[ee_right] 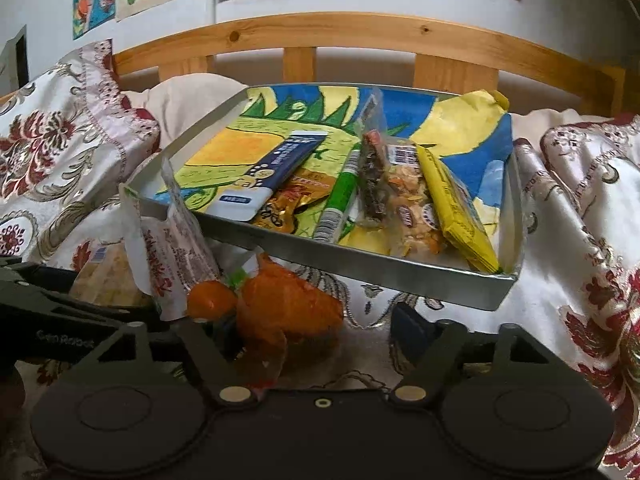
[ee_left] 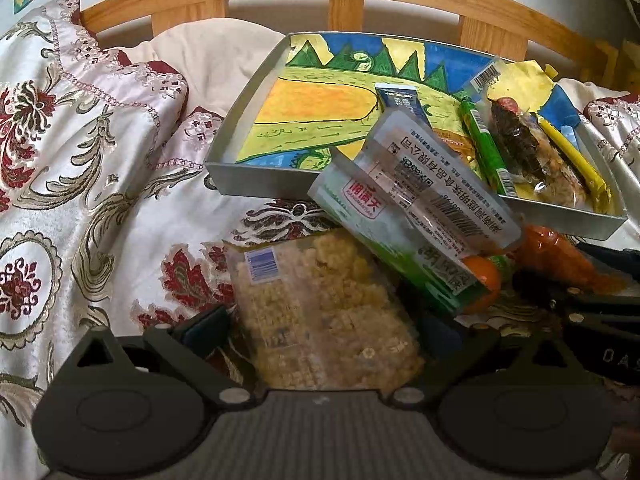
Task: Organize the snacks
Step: 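Close the left tool on the rice-cracker bag while the right tool grasps the orange jelly bag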
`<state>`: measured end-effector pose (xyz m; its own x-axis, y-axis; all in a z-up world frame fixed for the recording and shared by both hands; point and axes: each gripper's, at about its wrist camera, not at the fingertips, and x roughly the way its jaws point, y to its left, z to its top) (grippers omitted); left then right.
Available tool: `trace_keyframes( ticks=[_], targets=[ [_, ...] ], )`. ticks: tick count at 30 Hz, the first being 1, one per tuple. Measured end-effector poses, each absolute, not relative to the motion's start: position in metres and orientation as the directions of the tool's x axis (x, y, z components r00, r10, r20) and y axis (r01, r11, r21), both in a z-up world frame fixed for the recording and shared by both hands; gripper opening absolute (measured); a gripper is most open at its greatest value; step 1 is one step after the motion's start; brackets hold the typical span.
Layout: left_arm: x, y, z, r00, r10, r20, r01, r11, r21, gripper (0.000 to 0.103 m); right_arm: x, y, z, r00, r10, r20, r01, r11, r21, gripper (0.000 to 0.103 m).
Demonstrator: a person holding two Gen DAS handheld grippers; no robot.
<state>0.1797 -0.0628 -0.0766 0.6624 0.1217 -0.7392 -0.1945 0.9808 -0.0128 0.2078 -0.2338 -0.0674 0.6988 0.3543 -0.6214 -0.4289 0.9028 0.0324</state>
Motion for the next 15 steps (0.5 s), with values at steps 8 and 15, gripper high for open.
trace_keyframes(
  ticks=[8, 15],
  targets=[
    [0.172, -0.061, -0.075, 0.674, 0.121, -0.729, -0.198, 0.980, -0.020, 0.097, 0.206, -0.228, -0.071, 0.676, 0.376, -0.634, -0.461, 0.887, 0.035, 0.054],
    [0.162, -0.056, -0.072, 0.688, 0.092, -0.719, -0.193, 0.980, -0.058, 0.080, 0.205, -0.228, -0.069, 0.679, 0.370, -0.633, -0.456, 0.889, 0.030, 0.053]
  ],
)
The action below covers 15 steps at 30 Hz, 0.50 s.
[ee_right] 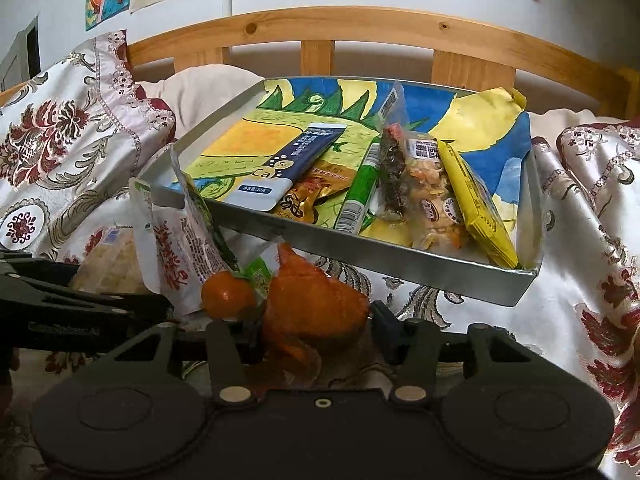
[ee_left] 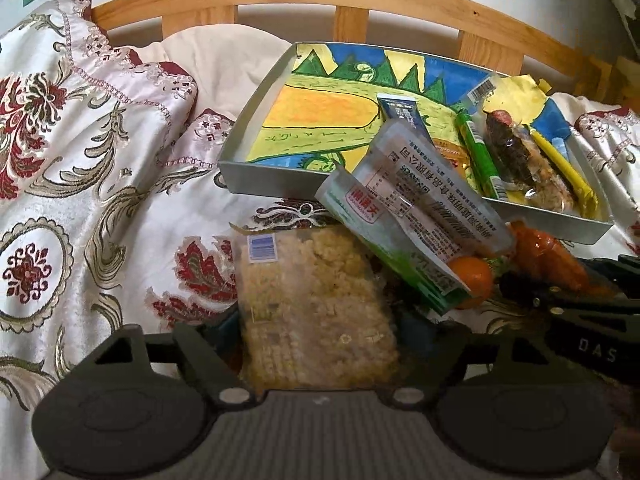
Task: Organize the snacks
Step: 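Close the left tool on the rice-cracker bag while the right tool grasps the orange jelly bag, then lift the rice-cracker bag with the left tool while the right tool carries the jelly bag into the tray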
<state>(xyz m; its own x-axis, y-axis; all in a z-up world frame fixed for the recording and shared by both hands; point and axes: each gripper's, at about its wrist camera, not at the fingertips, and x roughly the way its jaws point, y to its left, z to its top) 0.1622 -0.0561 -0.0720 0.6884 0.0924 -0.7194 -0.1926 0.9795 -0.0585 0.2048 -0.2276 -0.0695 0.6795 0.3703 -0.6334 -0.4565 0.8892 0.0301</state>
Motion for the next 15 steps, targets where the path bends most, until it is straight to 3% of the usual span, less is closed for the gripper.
trace_keyframes(
  ticks=[15],
  targets=[
    [0.134, -0.032, -0.059, 0.679, -0.027, -0.733, -0.215, 0.948, -0.234, 0.079, 0.191, -0.226, -0.059, 0.727, 0.312, -0.612, -0.443, 0.894, -0.070, 0.050]
  ],
)
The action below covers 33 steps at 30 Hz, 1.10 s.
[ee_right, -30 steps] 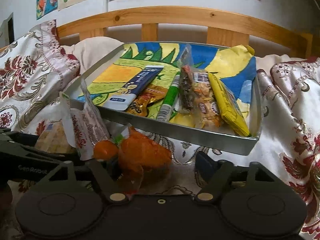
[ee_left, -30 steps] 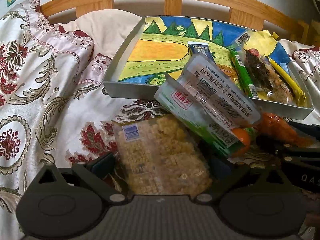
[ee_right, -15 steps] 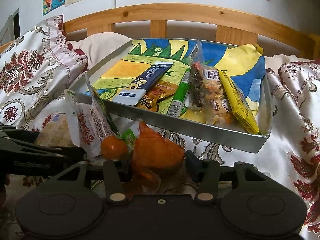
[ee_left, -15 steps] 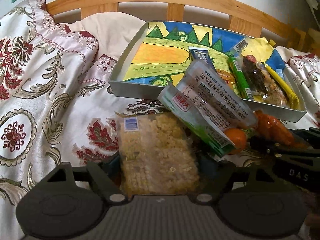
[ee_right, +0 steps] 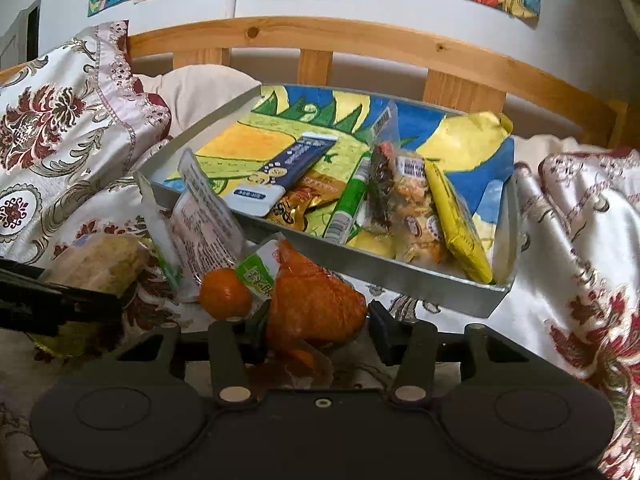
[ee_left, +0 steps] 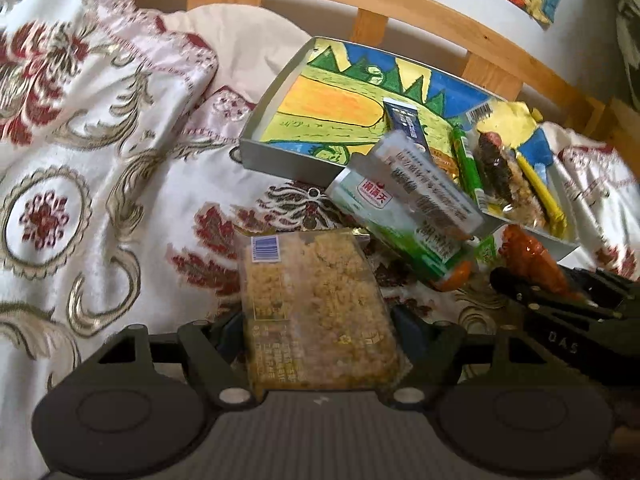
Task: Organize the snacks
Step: 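Lift the rice-cracker bag with the left tool while the right tool carries the jelly bag into the tray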
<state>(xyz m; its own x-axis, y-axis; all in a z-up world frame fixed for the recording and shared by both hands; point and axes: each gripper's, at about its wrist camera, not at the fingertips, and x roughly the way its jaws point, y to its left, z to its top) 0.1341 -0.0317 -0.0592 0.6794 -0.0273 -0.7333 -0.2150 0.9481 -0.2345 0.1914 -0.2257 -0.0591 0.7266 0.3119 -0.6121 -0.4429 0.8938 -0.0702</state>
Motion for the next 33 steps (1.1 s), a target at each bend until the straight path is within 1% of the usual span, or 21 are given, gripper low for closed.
trace_keyframes(
  ticks=[3, 7, 13, 18, 21, 26, 29, 33],
  targets=[
    [0.128, -0.026, -0.056, 0.680, -0.044, -0.732, -0.226, 0.937, -0.266, 0.079, 0.185, -0.225, -0.054, 0.746, 0.308, -0.590, -0.445, 0.890, -0.097, 0.050],
    [0.119, -0.022, -0.050, 0.688, -0.046, -0.724, -0.228, 0.934, -0.275, 0.079, 0.176, -0.226, -0.044, 0.769, 0.312, -0.559, -0.441, 0.891, -0.109, 0.050],
    [0.108, -0.016, -0.036, 0.717, -0.054, -0.695, -0.212, 0.933, -0.291, 0.079, 0.166, -0.228, -0.033, 0.799, 0.322, -0.508, -0.428, 0.897, -0.106, 0.050],
    [0.114, -0.008, -0.020, 0.757, -0.024, -0.652, -0.230, 0.925, -0.302, 0.079, 0.166, -0.226, -0.028, 0.837, 0.328, -0.439, -0.410, 0.906, -0.106, 0.050],
    [0.129, -0.003, -0.011, 0.775, -0.003, -0.632, -0.237, 0.925, -0.295, 0.079, 0.171, -0.223, -0.028, 0.862, 0.323, -0.390, -0.392, 0.914, -0.108, 0.050],
    [0.164, 0.004, -0.002, 0.802, 0.017, -0.597, -0.240, 0.924, -0.297, 0.079, 0.190, -0.220, -0.031, 0.882, 0.303, -0.360, -0.350, 0.934, -0.072, 0.050],
    [0.194, 0.004, -0.001, 0.808, 0.022, -0.589, -0.231, 0.931, -0.282, 0.079, 0.208, -0.216, -0.031, 0.891, 0.301, -0.340, -0.331, 0.943, -0.034, 0.051],
    [0.232, 0.004, -0.008, 0.800, 0.000, -0.600, -0.233, 0.921, -0.311, 0.079, 0.227, -0.211, -0.028, 0.900, 0.304, -0.312, -0.321, 0.947, -0.004, 0.051]
  ],
)
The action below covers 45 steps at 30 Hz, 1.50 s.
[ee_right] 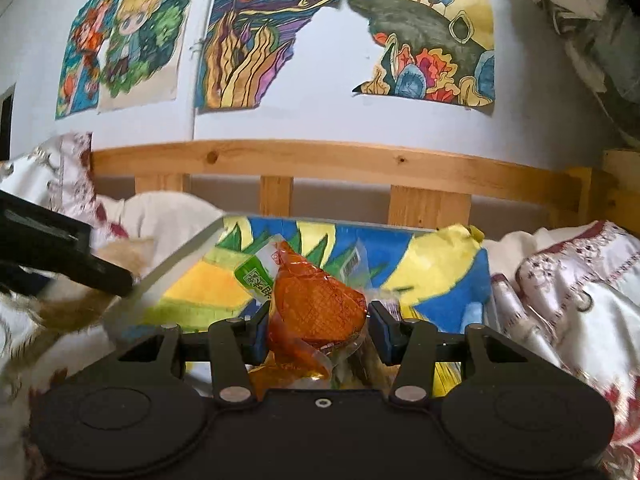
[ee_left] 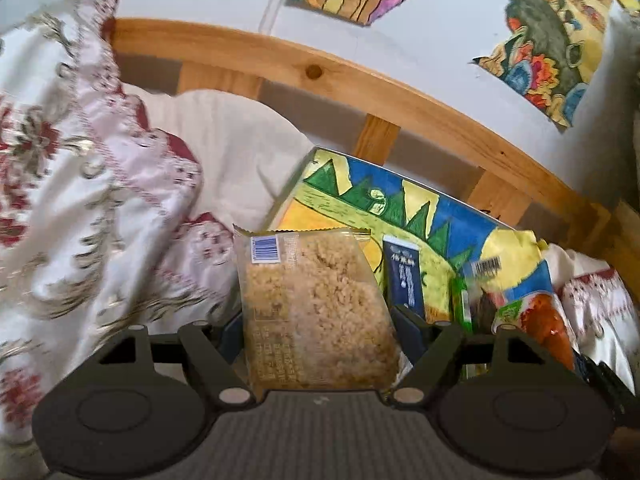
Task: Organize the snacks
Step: 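Lift the rice-cracker bag with the left tool while the right tool carries the jelly bag into the tray, then lower the rice-cracker bag into the tray and open the left tool while the right tool releases the jelly bag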
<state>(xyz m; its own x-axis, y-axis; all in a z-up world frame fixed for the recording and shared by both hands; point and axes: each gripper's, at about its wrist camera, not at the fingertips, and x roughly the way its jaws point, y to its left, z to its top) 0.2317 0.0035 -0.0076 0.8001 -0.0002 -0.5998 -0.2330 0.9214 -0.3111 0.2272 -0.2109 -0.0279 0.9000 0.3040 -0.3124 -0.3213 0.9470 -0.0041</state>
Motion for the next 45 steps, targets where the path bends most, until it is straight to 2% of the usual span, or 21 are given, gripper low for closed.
trace_keyframes(
  ticks=[12, 32, 40, 45],
  targets=[
    [0.296, -0.011, -0.037, 0.777, 0.042, -0.628, -0.237, 0.944, -0.231, 0.079, 0.269, -0.201, -0.043, 0.890, 0.313, -0.332, -0.323, 0.946, 0.027, 0.051],
    [0.304, -0.013, -0.051, 0.755, 0.066, -0.653, -0.257, 0.945, -0.202, 0.079, 0.279, -0.185, -0.055, 0.859, 0.324, -0.396, -0.358, 0.934, -0.012, 0.052],
    [0.303, -0.009, -0.052, 0.749, 0.043, -0.662, -0.263, 0.935, -0.237, 0.080, 0.279, -0.185, -0.055, 0.858, 0.332, -0.391, -0.365, 0.931, -0.010, 0.061],
    [0.298, -0.007, -0.049, 0.760, 0.041, -0.649, -0.265, 0.931, -0.252, 0.083, 0.276, -0.185, -0.053, 0.866, 0.333, -0.374, -0.364, 0.931, -0.013, 0.073]
  ],
)
